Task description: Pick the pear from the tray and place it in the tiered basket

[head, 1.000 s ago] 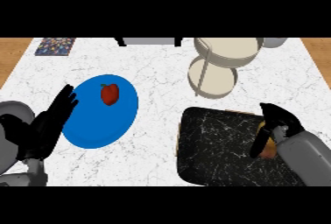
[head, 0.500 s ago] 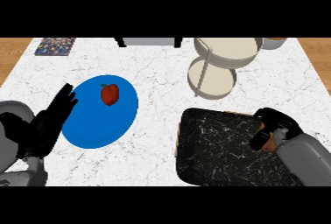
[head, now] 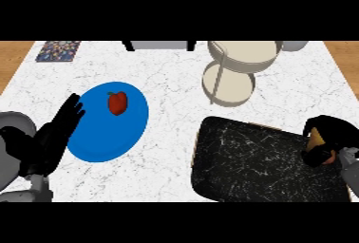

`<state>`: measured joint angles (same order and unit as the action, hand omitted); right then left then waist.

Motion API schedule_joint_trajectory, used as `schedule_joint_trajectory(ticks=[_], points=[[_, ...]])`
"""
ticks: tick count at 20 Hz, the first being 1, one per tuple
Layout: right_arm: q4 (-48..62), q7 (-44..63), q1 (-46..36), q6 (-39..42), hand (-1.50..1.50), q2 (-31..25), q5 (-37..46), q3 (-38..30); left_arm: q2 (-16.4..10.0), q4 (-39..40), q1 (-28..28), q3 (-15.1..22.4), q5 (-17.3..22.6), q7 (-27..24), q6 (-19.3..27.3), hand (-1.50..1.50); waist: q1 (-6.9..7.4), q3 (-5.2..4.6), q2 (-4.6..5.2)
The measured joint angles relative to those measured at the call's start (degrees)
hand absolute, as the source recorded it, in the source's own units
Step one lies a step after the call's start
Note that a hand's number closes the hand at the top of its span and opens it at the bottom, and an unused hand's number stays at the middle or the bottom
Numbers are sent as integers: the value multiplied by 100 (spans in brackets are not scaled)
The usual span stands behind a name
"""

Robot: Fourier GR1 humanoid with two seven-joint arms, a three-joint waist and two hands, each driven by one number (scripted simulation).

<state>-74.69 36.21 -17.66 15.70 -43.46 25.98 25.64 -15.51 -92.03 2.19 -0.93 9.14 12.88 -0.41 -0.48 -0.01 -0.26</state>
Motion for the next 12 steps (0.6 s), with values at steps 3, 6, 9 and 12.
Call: schedule_joint_trajectory(ticks=[3, 6, 9, 12], points=[[154, -1125, 184, -826, 150, -491, 309, -282, -9, 1, -12, -62, 58, 3, -17, 0, -48, 20, 12], [277, -2061, 320, -1725, 150, -741, 378, -720, -25, 43, -22, -99, 64, -8, -29, 0, -94, 26, 13], [311, -2823, 387, -2470, 150, -719, 39, -1316, -14, 52, -101, -114, 82, -80, -65, 0, -127, 27, 0], [202, -3557, 423, -2877, 150, -593, -548, -1908, -8, 38, -140, -125, 71, -95, -58, 0, -140, 25, -11]])
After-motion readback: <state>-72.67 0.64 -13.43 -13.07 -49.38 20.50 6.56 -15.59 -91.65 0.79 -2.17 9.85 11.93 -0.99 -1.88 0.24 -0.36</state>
